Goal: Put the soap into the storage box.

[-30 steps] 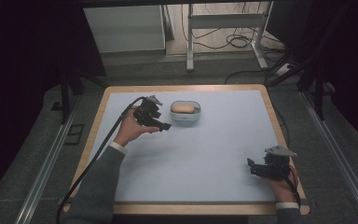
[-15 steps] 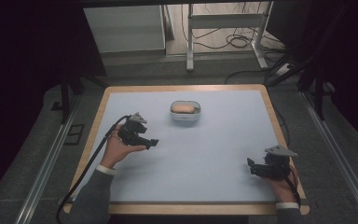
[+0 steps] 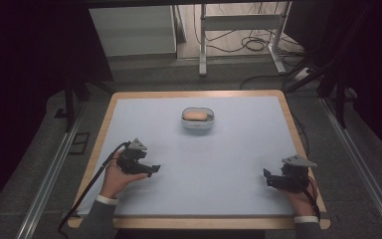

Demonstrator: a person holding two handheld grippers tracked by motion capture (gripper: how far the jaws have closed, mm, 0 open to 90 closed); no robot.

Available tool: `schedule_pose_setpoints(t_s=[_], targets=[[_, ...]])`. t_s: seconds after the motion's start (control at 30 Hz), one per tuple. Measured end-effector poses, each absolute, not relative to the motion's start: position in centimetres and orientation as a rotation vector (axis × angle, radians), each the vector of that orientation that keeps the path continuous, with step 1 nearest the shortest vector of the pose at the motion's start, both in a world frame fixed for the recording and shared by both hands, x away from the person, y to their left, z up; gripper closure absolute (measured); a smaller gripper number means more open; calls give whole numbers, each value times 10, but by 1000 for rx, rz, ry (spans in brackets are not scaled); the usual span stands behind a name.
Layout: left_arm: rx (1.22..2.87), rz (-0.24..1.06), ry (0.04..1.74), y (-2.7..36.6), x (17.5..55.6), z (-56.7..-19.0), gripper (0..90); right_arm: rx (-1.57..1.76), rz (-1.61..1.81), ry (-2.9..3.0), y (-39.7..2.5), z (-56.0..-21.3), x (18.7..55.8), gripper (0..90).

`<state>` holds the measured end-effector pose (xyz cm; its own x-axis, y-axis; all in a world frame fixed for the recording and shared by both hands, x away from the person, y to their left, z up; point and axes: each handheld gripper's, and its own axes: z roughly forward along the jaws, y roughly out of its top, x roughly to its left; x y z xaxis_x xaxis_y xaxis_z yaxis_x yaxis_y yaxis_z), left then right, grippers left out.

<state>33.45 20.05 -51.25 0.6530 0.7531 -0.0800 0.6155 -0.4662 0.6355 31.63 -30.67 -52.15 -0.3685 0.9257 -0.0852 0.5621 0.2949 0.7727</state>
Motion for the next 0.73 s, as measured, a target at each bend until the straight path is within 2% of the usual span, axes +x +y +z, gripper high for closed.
schedule_pose_setpoints(t_s=[0.73], targets=[[2181,263,1086,209,332,-515,199,1309,908,2036,-307,-520,316,76]])
